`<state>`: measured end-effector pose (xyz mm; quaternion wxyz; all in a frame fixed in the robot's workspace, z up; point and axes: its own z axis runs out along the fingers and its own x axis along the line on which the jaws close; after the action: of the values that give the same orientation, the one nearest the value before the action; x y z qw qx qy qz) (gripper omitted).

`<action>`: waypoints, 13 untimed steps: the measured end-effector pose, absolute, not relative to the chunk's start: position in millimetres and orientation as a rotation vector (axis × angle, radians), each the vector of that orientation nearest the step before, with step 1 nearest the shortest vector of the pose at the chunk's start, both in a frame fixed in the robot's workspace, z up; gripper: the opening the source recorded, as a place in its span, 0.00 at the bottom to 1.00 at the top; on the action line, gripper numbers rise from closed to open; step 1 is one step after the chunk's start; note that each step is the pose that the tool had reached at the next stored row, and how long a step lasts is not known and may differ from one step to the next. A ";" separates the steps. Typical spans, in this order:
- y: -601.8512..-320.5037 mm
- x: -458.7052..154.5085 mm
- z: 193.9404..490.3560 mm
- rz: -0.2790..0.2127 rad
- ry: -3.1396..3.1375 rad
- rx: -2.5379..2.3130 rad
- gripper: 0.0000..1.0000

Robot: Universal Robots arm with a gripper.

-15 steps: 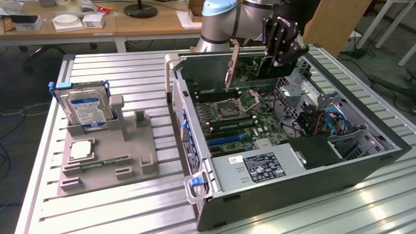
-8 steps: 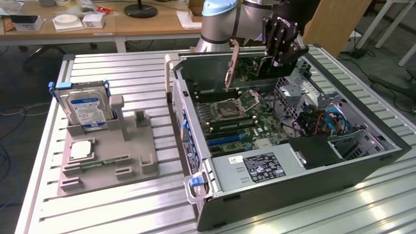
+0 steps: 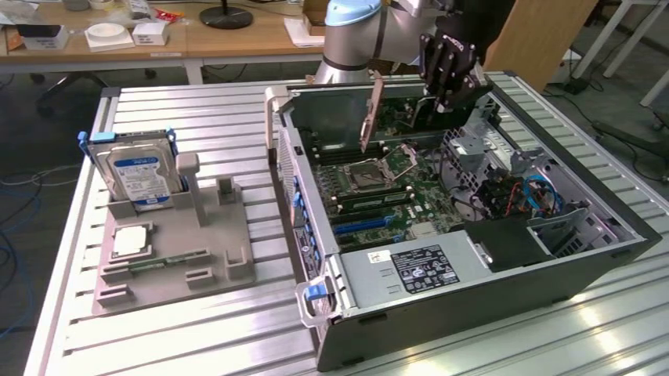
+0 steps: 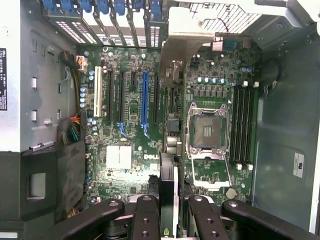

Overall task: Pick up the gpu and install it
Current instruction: 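Insert the gpu into the slot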

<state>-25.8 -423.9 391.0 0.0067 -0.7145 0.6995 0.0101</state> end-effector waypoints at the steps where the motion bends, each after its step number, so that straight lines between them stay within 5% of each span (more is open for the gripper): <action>1: -423.9 -25.8 390.9 0.031 2.188 -2.235 0.27; 13: -423.9 -25.8 389.5 0.031 2.207 -2.216 0.27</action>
<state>-25.8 -423.9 389.5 0.0070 -0.7086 0.7055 0.0100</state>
